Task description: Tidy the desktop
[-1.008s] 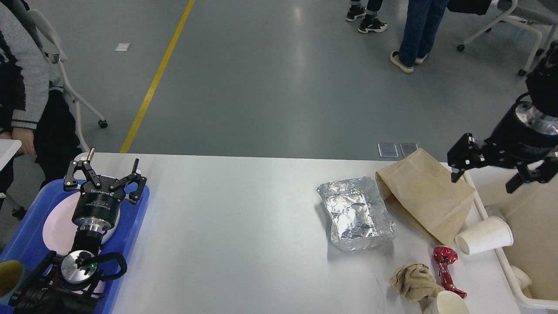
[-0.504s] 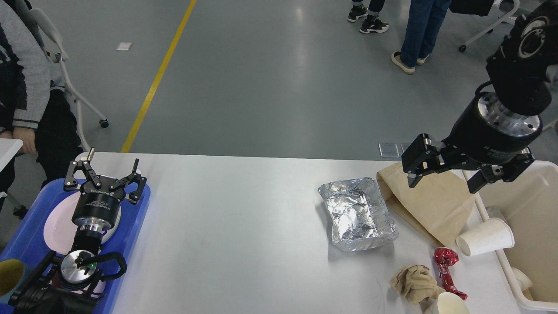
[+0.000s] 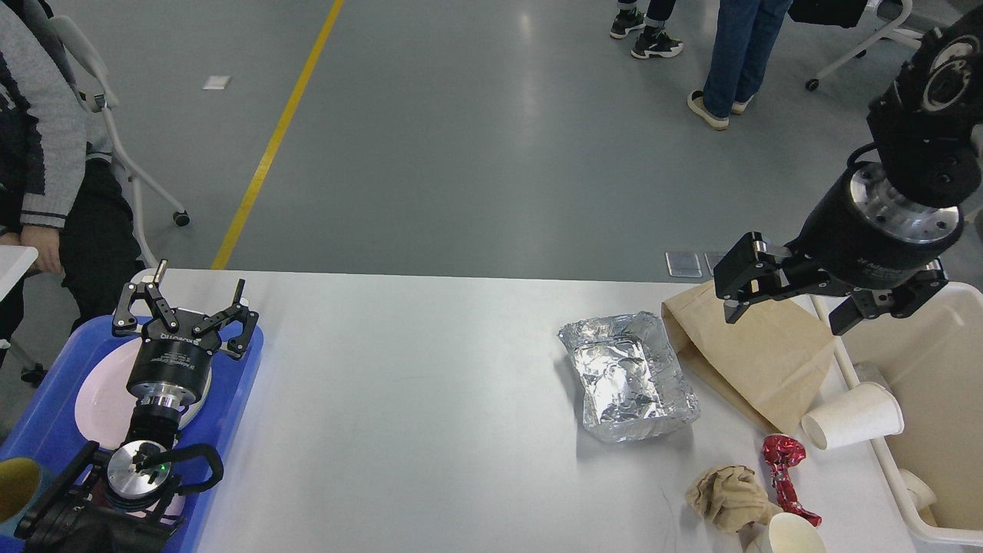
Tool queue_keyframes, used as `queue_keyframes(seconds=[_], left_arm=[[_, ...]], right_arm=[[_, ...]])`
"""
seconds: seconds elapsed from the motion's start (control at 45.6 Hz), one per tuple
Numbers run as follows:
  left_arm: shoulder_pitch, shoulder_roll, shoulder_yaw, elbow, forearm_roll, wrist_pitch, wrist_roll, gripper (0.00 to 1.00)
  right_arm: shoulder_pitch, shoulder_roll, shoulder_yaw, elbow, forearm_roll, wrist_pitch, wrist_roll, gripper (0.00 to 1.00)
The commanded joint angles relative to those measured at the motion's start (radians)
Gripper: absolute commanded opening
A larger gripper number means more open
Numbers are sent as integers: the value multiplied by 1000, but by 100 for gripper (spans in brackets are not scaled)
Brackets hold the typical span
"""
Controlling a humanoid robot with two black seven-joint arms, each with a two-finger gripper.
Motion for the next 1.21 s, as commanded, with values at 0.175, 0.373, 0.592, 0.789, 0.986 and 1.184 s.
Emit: queue_keyframes(seconds=[0.175,0.373,0.592,0.789,0.986,1.184], left_arm=[[0,0,0,0,0,0,0,96],[0,0,0,0,0,0,0,96],[2,0,0,1,0,0,0,96],[0,0,0,1,0,0,0,96],[0,0,0,0,0,0,0,96],[0,0,0,0,0,0,0,96]], right_arm=[[-182,0,-120,-121,270,-120,-12,100],[-311,-9,-158,-153,430,-255,-98,100],[-561,-129,-83,-268,432,-324,-89,100],[-815,-224,57,-474,430,-337,-87,98],[-1047,-235,163,-646,422,-459,-87,99],[-1183,-212,209,-787,422,-490,-87,99]])
